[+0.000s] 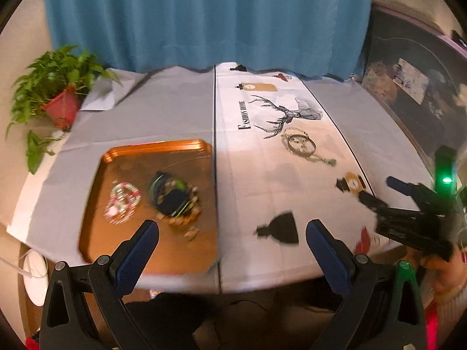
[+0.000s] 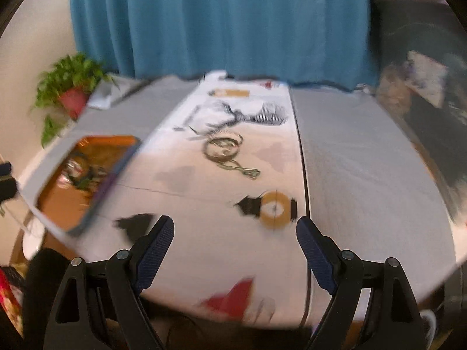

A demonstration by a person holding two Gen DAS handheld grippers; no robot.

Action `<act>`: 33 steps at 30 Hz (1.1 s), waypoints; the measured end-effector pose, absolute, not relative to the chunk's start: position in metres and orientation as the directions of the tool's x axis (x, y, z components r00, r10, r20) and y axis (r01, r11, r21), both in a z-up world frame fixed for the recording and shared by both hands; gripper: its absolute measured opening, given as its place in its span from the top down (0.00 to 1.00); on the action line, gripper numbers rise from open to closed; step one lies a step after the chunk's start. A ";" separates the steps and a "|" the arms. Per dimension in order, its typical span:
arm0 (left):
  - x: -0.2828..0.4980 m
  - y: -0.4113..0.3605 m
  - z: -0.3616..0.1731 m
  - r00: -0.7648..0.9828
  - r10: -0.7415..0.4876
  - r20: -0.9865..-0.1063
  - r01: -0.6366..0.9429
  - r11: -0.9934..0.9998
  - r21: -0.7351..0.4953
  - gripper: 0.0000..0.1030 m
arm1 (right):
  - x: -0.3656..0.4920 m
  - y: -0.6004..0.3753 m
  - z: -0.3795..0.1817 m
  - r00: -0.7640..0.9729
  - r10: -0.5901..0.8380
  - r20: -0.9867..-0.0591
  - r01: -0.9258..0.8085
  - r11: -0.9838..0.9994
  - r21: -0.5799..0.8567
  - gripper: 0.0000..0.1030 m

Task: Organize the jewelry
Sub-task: 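Grasp the metal hoop bangle with the left tool while the right tool grasps the teal bead bracelet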

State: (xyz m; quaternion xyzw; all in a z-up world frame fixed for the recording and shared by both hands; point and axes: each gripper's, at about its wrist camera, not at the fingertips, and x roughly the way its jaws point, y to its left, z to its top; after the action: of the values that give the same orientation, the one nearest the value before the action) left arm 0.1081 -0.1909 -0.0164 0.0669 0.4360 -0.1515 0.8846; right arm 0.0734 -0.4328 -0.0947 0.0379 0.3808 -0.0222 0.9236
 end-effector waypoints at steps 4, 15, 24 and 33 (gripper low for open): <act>0.157 -0.229 -0.032 0.532 -0.222 -0.817 0.337 0.941 -0.036 0.03 | 0.135 -0.452 -0.127 0.659 0.000 -0.752 -0.002 1.000 -0.002 0.17; 0.278 -0.332 -0.106 0.289 -0.238 -0.927 0.354 0.927 -0.127 0.03 | 0.203 -0.463 -0.162 0.635 0.061 -0.770 -0.125 0.992 -0.024 0.16; 0.304 -0.355 -0.133 0.198 -0.242 -0.950 0.321 0.932 -0.171 0.04 | 0.215 -0.469 -0.164 0.626 0.086 -0.775 -0.133 0.991 0.002 0.11; 0.318 -0.393 -0.140 0.133 -0.183 -0.974 0.440 0.891 -0.107 0.10 | 0.214 -0.469 -0.163 0.625 0.087 -0.776 -0.137 0.991 0.001 0.11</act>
State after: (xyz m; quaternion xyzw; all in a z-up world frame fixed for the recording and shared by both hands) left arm 0.3178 -0.3927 -0.1403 0.1031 0.6244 -0.2090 0.7455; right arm 0.2138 -0.4687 -0.1632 -0.0291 0.4287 0.0620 0.9008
